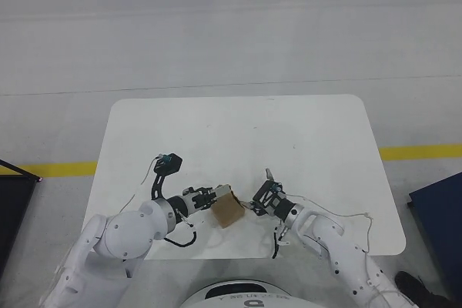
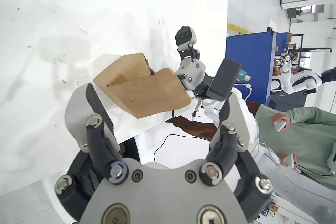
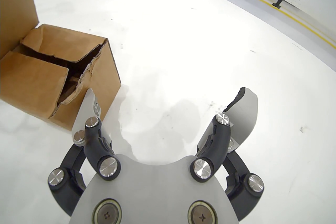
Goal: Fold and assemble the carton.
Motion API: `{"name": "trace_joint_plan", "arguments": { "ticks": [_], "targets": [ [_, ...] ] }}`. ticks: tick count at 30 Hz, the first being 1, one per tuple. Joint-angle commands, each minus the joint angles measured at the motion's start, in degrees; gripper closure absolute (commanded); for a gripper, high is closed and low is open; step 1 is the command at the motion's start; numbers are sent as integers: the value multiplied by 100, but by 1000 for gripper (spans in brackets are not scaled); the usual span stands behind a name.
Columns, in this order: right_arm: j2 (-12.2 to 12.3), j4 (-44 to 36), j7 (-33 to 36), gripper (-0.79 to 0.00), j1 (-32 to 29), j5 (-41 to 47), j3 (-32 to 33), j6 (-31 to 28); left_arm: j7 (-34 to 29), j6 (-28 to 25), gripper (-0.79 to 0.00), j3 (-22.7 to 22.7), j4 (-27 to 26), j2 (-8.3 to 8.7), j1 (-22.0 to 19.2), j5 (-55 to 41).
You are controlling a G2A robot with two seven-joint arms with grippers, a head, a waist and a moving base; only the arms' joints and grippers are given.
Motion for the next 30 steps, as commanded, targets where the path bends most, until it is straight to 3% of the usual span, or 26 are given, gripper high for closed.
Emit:
{"name": "trace_joint_plan", "arguments": {
  "ticks": [1,7,15,30],
  "targets": [
    [8,-59,-9,-785,-75,-35,-26,-64,-1,-2,-785,-1,0,0,1,-1],
    [21,-131,-50,-785,-209,-168,-97,-133,-1,-2,-785,-1,0,0,1,-1],
    [51,-112,-214,-785,-252,100,287,136,15,-176,-785,153,-58,29,138,233],
    [62,-97,-286,-785,-288,245,467,131,-135,272,-782,533,-168,75,258,856]
  ]
}}
